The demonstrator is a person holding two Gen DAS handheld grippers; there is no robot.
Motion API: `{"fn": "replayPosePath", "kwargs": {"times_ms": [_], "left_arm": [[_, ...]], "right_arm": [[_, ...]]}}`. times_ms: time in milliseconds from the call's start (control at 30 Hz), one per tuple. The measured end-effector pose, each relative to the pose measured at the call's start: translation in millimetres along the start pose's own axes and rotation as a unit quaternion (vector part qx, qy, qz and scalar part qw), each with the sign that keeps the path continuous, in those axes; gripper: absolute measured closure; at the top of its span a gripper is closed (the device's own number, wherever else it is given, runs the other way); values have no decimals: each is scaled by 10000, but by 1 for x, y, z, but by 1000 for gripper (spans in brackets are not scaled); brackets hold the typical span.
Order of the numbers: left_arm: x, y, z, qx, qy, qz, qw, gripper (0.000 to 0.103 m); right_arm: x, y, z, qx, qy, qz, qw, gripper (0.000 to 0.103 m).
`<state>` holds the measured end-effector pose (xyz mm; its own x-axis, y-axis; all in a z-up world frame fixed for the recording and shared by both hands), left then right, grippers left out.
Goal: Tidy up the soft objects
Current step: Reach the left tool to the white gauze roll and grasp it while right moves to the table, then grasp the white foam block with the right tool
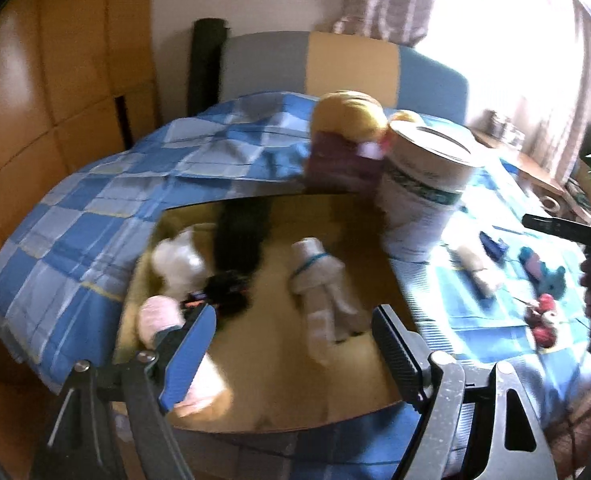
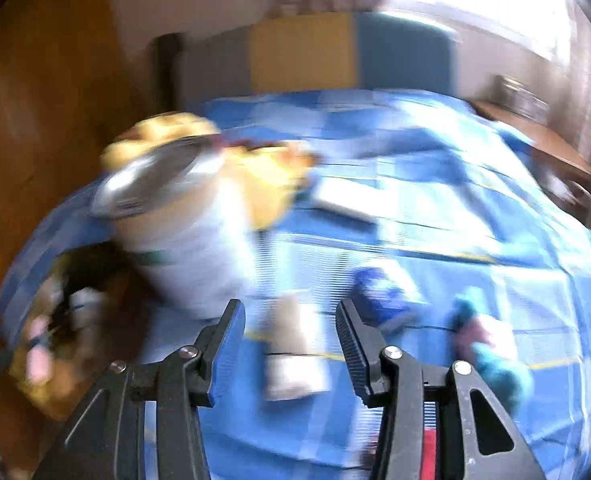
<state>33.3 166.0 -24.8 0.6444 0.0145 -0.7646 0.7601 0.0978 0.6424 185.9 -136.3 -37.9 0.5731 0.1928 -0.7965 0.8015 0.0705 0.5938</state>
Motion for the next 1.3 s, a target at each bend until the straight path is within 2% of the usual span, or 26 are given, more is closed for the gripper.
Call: {"fn": "replayPosePath", "kwargs": {"times_ms": [100, 167, 233, 267, 333, 433, 600, 733, 900, 1100, 1167, 1200, 1233, 1300], "left_arm": [[1, 6, 29, 286, -235, -21, 9993, 22], [5, 11, 54, 492, -401, -102, 9979, 22], [13, 14, 78, 635, -540, -245, 9962, 22], [18, 16, 89, 681, -632, -325, 9951, 22], [31, 18, 114, 782, -823, -474, 9924, 22], [54, 19, 147, 877, -952, -733, 9889, 22], [96, 20, 200, 991, -1036, -1039, 9842, 22], [133, 23, 230, 804, -1144, -1288, 9818, 22], [176, 28, 259, 510, -1206, -1643, 9777, 21], [206, 37, 272, 391, -998, -1685, 9799, 20], [214, 33, 273, 483, -964, -1722, 9791, 24], [213, 35, 274, 617, -896, -1567, 9816, 44], [211, 34, 276, 810, -903, -1486, 9814, 50], [204, 31, 277, 953, -1055, -1415, 9797, 54]], "right_arm": [[13, -5, 57, 634, -417, -12, 9971, 56], [19, -12, 87, 1008, -551, -22, 9934, 56], [24, -23, 111, 1418, -561, -44, 9883, 55], [28, -30, 121, 1695, -599, -188, 9835, 55], [25, -27, 132, 2047, -378, -90, 9781, 55], [15, -22, 141, 2313, -184, 138, 9726, 55], [15, -21, 140, 2606, 231, 129, 9651, 54], [15, -23, 135, 2656, 398, 36, 9633, 54], [15, -21, 128, 2591, 589, 19, 9641, 54], [16, -21, 123, 2631, 808, -27, 9614, 54], [17, -20, 121, 2593, 818, -47, 9623, 54], [17, -20, 119, 2548, 827, -59, 9634, 54], [16, -20, 118, 2507, 814, -61, 9646, 54], [15, -19, 118, 2447, 721, -35, 9669, 54]]}}
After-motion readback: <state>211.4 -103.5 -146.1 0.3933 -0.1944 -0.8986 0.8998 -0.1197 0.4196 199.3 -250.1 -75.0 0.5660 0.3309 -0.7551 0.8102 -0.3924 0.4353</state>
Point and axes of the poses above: each gripper's, at about its wrist camera, not at the fingertips, and x roughly the way its jaws point, z to its right, y to its top, the point moved 8 cm from there along x, roughly the way its jaws point, and after that the axes turned 6 degrees about -z, right-handed, at the moved point
